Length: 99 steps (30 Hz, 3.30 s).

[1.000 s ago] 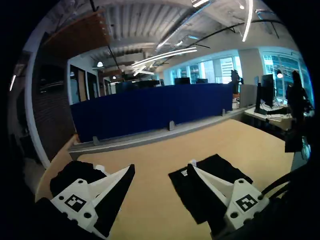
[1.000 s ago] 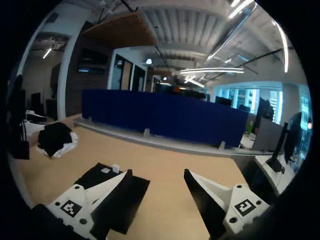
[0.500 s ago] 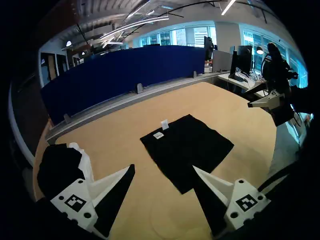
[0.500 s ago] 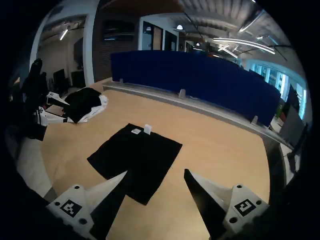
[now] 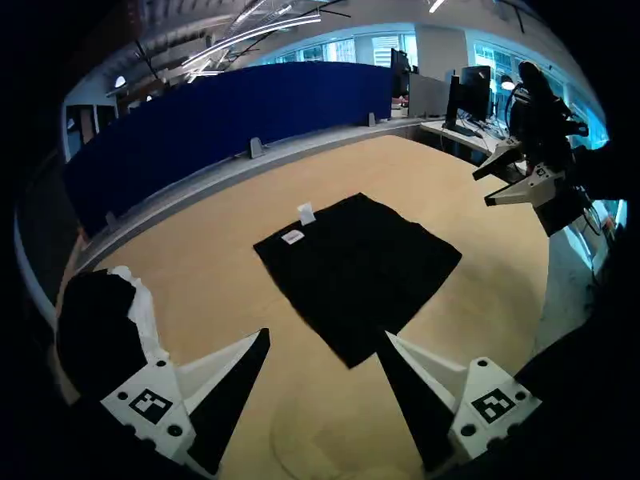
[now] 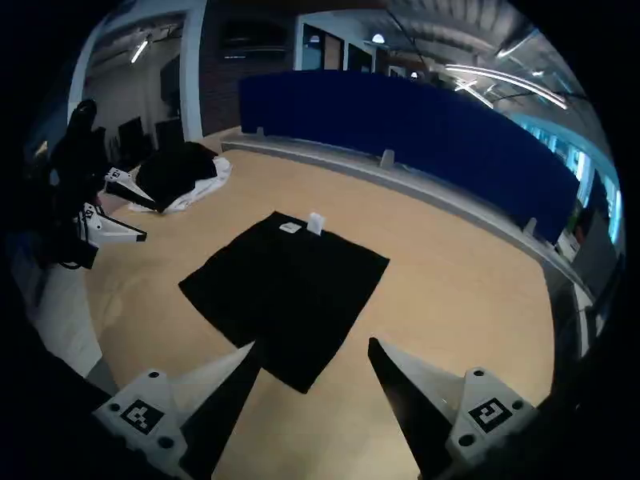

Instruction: Fold towel

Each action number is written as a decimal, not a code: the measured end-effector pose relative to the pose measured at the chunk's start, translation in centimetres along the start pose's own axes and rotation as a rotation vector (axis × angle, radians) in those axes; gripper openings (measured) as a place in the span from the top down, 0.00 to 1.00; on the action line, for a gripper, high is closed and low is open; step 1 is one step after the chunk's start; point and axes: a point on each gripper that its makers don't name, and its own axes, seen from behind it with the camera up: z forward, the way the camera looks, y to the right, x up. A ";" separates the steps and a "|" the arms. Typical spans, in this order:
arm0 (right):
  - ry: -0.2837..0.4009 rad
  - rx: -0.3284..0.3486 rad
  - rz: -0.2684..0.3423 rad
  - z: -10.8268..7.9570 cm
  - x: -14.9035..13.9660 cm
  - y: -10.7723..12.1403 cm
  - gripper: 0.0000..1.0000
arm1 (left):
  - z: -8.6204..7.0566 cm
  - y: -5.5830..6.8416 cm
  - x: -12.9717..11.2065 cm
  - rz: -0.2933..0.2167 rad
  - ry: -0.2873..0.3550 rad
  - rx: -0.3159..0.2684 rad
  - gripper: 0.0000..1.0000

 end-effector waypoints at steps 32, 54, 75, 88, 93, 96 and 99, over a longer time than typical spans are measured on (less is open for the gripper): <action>-0.170 0.040 -0.007 7.7 -10.9 -1.7 0.32 | 8.6 3.6 -8.1 -0.017 -0.177 -0.063 0.15; -0.171 0.040 0.029 7.9 -11.4 -1.7 0.76 | 9.3 3.8 -8.2 -0.012 -0.194 -0.056 0.73; -0.144 0.035 0.060 7.4 -9.9 -1.2 0.84 | 8.7 4.4 -7.4 -0.038 -0.195 -0.055 0.88; -0.089 0.041 0.057 4.9 -5.7 -0.9 0.84 | 6.0 3.7 -3.7 -0.120 -0.137 -0.038 0.89; -0.064 0.049 0.052 2.9 -3.6 -1.2 0.84 | 4.1 3.4 -2.2 -0.152 -0.124 -0.034 0.89; -0.057 0.054 0.046 1.5 -2.8 -1.5 0.84 | 2.8 3.5 -1.4 -0.173 -0.122 -0.034 0.89; -0.063 0.059 0.044 0.2 -2.3 -1.8 0.84 | 1.6 3.8 -0.7 -0.191 -0.117 -0.037 0.89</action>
